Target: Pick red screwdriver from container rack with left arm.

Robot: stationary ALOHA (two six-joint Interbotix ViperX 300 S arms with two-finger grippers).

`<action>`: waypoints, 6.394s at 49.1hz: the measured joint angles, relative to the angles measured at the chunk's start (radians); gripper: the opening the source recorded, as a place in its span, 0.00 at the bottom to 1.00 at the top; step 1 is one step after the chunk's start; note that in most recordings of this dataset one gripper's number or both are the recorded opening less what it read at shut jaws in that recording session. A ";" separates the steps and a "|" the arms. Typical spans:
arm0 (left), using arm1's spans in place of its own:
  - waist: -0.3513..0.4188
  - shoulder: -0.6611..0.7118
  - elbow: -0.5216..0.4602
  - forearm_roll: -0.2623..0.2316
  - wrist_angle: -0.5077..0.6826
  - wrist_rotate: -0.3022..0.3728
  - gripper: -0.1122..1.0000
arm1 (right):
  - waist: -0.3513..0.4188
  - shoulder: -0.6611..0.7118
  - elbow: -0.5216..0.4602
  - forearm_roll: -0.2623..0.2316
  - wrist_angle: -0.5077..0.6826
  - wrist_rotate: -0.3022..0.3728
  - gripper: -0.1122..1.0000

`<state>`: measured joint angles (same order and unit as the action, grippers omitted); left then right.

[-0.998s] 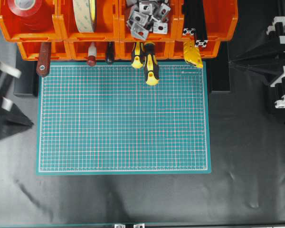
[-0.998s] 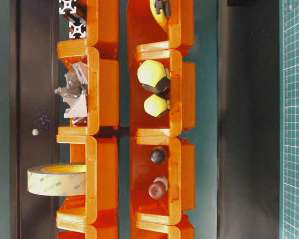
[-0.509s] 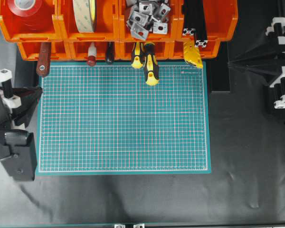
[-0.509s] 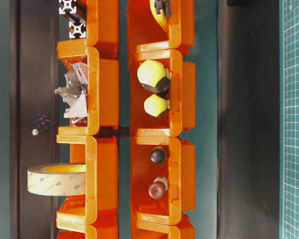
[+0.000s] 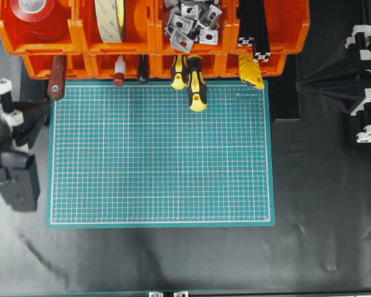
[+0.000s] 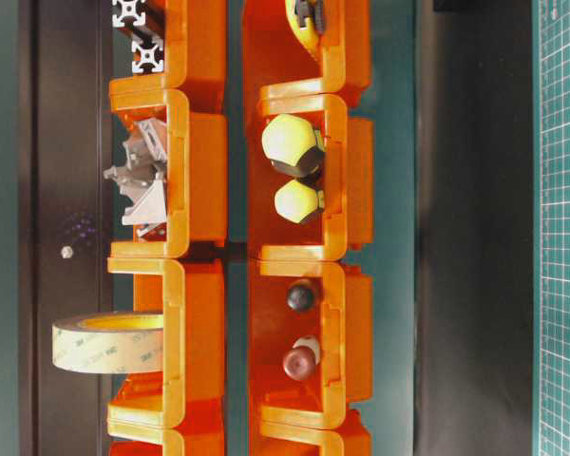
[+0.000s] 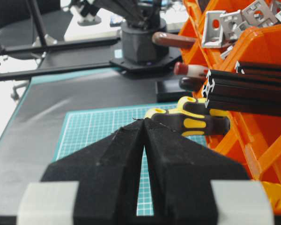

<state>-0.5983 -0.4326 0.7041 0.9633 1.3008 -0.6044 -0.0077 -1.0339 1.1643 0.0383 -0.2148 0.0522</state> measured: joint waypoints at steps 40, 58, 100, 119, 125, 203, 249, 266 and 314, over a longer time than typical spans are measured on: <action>0.133 0.025 0.064 -0.002 -0.109 -0.005 0.91 | 0.002 -0.002 0.000 0.000 0.012 0.000 0.10; 0.176 0.034 0.087 0.000 -0.149 -0.012 0.90 | 0.015 -0.003 0.000 0.000 0.012 0.000 0.10; 0.112 0.075 -0.011 0.002 -0.029 0.028 0.38 | 0.021 -0.031 0.000 0.000 0.012 0.000 0.10; -0.117 0.066 -0.256 0.000 0.091 0.209 0.29 | 0.021 -0.031 0.012 0.000 0.012 0.000 0.10; -0.199 0.066 -0.336 0.000 0.130 0.236 0.29 | 0.021 -0.035 0.014 0.000 0.012 0.000 0.10; 0.221 0.430 -0.264 0.002 -0.723 0.387 0.29 | 0.017 -0.058 0.017 0.126 0.012 -0.002 0.10; 0.229 0.439 -0.229 0.000 -0.772 0.344 0.75 | 0.017 -0.058 0.017 0.126 0.012 0.000 0.10; 0.229 0.437 -0.201 -0.005 -0.773 0.043 0.84 | 0.018 -0.058 0.017 0.126 0.012 0.000 0.10; 0.173 0.380 -0.075 -0.011 -0.779 -0.902 0.84 | 0.017 -0.060 0.017 0.126 0.012 0.000 0.10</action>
<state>-0.4249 -0.0522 0.6289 0.9526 0.5216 -1.5064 0.0092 -1.0937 1.1812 0.1641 -0.2025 0.0522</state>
